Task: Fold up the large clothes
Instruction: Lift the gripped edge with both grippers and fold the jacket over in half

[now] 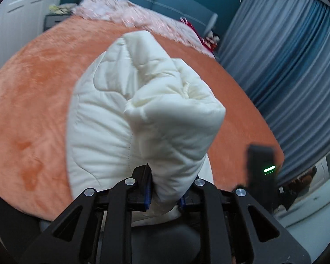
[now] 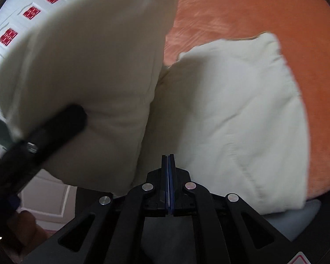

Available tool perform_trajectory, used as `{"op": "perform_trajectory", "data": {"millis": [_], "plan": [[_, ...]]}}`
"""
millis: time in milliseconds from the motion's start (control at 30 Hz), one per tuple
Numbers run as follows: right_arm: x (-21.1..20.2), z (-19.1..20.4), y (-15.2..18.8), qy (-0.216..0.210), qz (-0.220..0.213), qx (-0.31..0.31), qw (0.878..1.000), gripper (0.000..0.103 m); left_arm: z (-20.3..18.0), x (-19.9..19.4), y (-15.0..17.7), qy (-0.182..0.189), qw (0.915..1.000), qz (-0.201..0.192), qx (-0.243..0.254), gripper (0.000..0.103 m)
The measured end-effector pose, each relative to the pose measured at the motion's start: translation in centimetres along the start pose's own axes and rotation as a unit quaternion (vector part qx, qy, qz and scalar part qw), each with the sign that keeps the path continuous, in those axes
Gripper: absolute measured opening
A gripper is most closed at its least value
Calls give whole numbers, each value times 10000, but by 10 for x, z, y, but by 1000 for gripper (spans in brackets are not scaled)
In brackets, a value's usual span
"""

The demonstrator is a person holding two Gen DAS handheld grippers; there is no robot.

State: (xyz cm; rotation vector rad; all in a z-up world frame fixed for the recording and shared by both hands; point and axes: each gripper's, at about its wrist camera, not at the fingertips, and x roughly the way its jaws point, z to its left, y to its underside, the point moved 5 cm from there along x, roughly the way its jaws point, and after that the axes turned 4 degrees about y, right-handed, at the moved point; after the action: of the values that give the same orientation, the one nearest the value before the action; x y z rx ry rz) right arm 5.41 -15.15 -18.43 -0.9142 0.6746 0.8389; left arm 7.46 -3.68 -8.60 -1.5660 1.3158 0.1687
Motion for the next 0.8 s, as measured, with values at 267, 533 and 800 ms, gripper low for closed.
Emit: {"op": "perform_trajectory", "data": {"millis": [267,533,800], "plan": [[-66,-74,7,640,-507,529,9953,6,-19,80,41,-275,9957,806,375,18],[-84,-49,-33,277,-779,376,9959,34,-31,68,50,-350,9947,734,635,45],[-71,-10,-93,0,-937,409,9948,60,-15,-20,28,-191,9998,-71,41,69]]}}
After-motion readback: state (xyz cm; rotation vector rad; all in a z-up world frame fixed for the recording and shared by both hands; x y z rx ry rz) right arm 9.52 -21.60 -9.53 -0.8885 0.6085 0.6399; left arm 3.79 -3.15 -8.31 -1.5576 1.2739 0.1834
